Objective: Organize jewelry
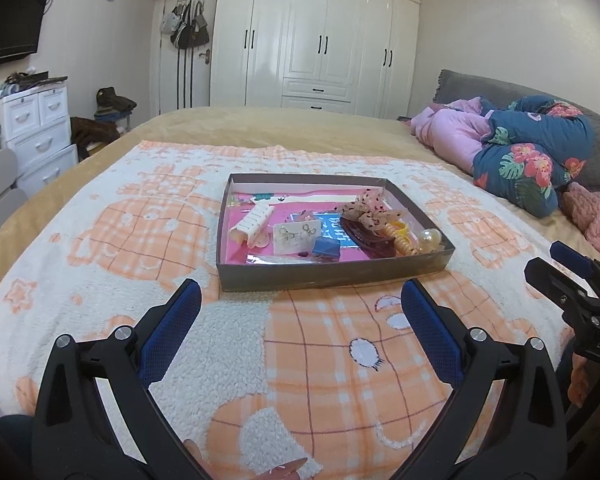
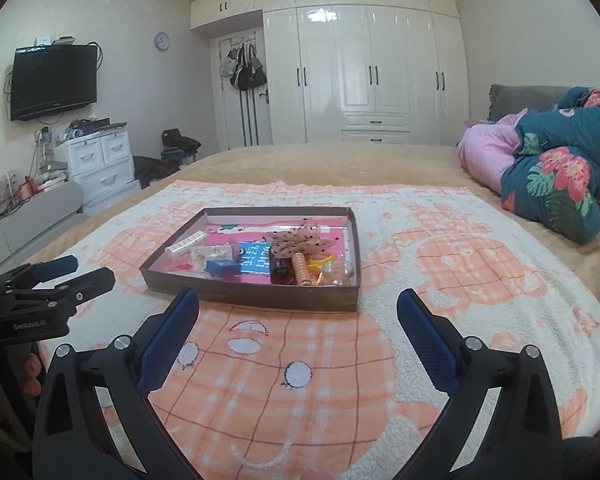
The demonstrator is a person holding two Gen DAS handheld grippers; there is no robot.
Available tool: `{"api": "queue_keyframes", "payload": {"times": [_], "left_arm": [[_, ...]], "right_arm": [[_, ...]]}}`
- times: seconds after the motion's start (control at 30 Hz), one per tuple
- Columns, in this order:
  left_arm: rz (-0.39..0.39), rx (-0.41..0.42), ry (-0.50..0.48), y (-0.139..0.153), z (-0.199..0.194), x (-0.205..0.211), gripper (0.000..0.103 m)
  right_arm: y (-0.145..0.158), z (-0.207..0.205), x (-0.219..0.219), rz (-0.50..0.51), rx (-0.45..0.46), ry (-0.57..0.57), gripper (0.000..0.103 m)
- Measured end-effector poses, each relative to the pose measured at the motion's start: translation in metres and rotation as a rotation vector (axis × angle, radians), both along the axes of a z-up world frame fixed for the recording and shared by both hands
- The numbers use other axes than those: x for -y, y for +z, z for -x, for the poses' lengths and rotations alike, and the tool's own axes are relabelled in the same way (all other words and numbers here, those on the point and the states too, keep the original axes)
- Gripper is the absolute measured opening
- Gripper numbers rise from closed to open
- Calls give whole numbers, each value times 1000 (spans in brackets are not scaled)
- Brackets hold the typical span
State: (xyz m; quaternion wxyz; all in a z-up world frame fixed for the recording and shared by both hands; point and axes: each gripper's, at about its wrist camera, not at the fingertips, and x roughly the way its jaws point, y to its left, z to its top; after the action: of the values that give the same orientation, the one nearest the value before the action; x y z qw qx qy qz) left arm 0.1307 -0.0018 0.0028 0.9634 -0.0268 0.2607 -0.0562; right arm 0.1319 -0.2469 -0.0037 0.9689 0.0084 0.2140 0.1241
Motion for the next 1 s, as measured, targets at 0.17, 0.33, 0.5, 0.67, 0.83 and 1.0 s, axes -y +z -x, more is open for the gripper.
{"api": "queue_keyframes", "payload": {"times": [0.17,0.33,0.5,0.67,0.83,1.0], "left_arm": [[2,29,9,2,13,0,92],[-17,42,17,1,27,4,92],[-9,65,25,1,41,2,92],[-12,79,34,1,53,3,92],[-12,84,36,-1,59,3,92],[-18,105,36,1,68,6,92]], "right_arm": [[-1,11,1,14,25,-31,97],[-1,28,-2,54,84,-51,97],[0,45,1,50,131,-63,97],[1,61,5,13,144,-54,97],[-2,71,6,2,137,-61,97],[-1,81,6,-4,167,-68,97]]}}
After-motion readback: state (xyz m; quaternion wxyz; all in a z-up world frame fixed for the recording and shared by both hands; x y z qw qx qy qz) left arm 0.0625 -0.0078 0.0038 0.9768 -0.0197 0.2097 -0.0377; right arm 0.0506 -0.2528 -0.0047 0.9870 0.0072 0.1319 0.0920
